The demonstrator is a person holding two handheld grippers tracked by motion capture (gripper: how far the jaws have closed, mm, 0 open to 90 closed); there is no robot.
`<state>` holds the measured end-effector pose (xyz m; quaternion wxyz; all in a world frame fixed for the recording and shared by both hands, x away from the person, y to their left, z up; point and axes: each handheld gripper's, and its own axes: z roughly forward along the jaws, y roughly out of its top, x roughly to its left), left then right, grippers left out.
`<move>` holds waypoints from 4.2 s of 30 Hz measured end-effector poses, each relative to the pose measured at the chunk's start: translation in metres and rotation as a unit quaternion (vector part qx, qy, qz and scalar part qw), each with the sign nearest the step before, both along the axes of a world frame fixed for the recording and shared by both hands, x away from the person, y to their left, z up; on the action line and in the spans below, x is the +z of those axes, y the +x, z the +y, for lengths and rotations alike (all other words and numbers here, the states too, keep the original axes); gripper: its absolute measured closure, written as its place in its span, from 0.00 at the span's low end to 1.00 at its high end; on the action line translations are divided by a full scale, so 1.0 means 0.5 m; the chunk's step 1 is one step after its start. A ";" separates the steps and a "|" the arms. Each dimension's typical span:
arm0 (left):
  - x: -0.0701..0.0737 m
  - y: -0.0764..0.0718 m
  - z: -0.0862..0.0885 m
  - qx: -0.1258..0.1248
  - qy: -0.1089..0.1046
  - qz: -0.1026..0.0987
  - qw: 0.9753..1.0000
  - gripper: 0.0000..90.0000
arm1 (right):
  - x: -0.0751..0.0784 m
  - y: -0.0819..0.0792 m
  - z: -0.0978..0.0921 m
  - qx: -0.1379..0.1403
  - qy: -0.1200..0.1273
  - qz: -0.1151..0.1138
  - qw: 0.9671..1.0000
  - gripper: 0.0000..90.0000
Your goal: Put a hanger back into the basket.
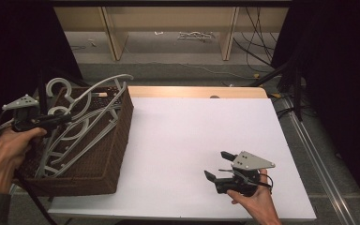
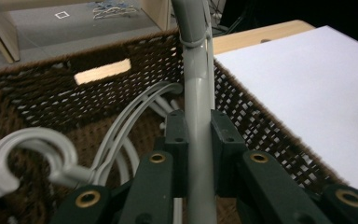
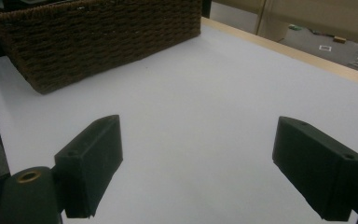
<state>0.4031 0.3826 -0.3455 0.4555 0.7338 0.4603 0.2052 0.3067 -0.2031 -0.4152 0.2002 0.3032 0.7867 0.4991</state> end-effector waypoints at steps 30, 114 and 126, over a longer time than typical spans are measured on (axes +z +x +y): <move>-0.102 0.016 0.016 -0.011 0.073 0.103 0.992 0.88 | -0.003 0.002 -0.002 0.004 -0.008 0.011 1.000 0.18; -0.077 -0.173 -0.416 -0.076 -0.090 -0.100 0.988 0.18 | -0.009 0.002 -0.008 -0.005 0.021 0.008 1.000 0.18; -0.130 -0.189 -0.438 -0.090 -0.089 -0.113 0.986 0.18 | -0.011 -0.005 -0.007 -0.005 0.034 0.011 0.999 0.18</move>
